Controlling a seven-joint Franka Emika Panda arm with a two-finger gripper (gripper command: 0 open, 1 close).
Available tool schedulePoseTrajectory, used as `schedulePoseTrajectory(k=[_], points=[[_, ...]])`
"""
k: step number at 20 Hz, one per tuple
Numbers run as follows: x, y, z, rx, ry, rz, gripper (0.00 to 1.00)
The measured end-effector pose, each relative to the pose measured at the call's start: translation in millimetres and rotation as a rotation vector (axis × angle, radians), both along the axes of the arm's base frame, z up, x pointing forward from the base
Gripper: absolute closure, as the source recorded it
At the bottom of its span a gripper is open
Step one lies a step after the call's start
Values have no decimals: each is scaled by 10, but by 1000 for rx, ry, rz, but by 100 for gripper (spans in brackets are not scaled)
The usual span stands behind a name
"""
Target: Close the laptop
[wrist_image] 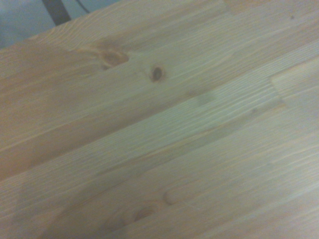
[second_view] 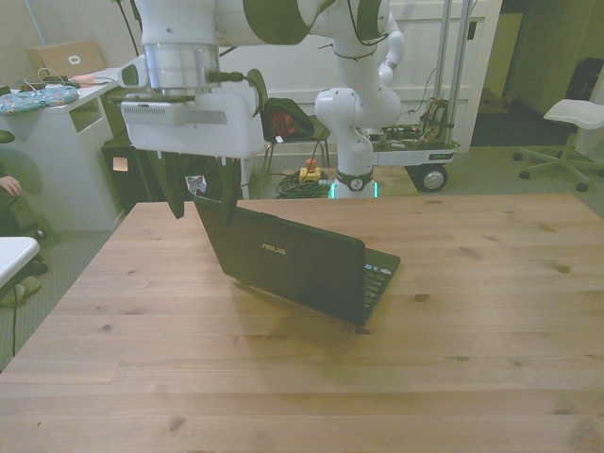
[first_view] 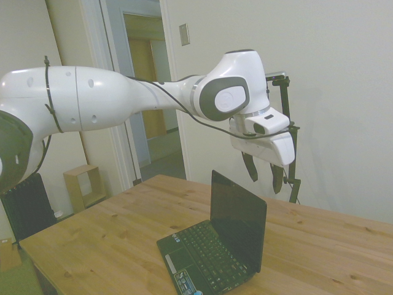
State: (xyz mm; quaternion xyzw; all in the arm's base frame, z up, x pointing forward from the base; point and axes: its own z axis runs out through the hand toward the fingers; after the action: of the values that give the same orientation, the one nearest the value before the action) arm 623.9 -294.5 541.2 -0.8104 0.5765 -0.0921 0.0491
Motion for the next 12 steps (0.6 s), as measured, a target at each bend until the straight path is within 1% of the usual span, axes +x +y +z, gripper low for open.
schedulePoseTrajectory(k=[1, 2, 4, 7, 12], points=[[48, 37, -94, 14, 8, 6, 0], [92, 77, -171, 27, 13, 11, 100], [146, 129, -258, 44, 15, 18, 100], [168, 140, -256, 47, -1, 9, 100], [170, 142, -255, 53, -4, 1, 100]])
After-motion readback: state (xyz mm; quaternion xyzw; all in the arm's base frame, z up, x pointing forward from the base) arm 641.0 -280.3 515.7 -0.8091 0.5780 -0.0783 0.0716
